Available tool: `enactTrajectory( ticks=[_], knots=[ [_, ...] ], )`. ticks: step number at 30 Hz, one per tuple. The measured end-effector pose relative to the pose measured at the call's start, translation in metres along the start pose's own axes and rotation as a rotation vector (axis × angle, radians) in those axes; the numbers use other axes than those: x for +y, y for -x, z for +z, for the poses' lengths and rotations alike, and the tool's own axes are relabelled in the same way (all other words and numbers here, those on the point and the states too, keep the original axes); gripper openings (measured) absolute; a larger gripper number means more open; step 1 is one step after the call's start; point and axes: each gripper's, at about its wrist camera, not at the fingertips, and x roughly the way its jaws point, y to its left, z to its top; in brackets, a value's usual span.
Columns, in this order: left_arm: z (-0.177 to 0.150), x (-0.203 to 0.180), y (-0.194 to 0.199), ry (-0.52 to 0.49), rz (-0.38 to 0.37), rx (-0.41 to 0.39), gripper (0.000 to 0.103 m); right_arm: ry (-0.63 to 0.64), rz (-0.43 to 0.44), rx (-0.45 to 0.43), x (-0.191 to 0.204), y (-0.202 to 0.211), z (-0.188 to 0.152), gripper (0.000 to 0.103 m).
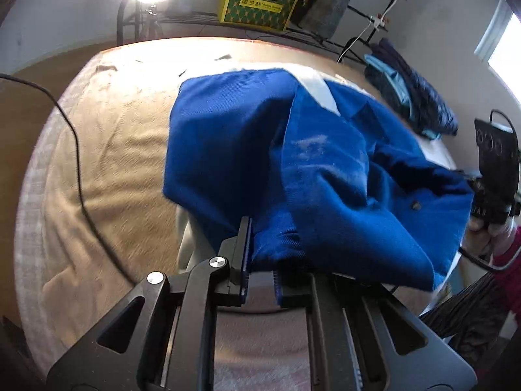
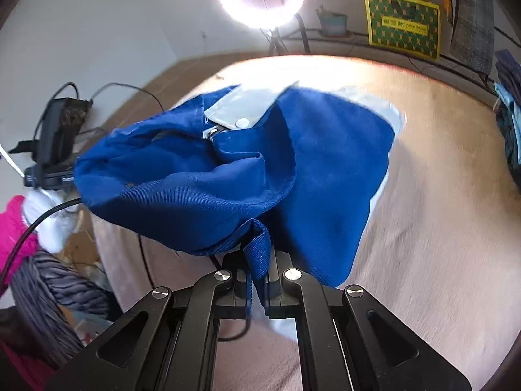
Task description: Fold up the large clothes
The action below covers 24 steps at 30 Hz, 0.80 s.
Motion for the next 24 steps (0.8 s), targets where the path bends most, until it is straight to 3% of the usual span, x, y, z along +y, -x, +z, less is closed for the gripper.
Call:
enactTrajectory(
  ticks=[4,8,14,18,21,24],
  knots=[
    [-0.008,-0.004,0.024,-0.009,0.000,0.011,0.011,-0.031,-0.012,-0.013,-0.003,0.008,0.000,0.010],
    [-0.015,-0.011,0.074,-0.011,-0.006,-0.053,0.011,0.013,-0.039,-0.056,0.013,0.048,-0.001,0.012],
    [-0.011,-0.040,0.182,-0.025,-0.038,-0.207,0.011,0.047,-0.012,-0.226,0.037,0.142,0.003,0.013],
    [0.001,-0.065,0.251,-0.056,-0.032,-0.296,0.011,0.088,-0.014,-0.358,0.062,0.215,0.008,0.023],
    [0.009,-0.084,0.301,-0.073,-0.030,-0.367,0.022,0.127,-0.025,-0.448,0.086,0.266,0.008,0.024],
    [0.017,-0.100,0.346,-0.078,-0.030,-0.427,0.031,0.156,-0.051,-0.528,0.104,0.309,0.005,0.044]
  ],
)
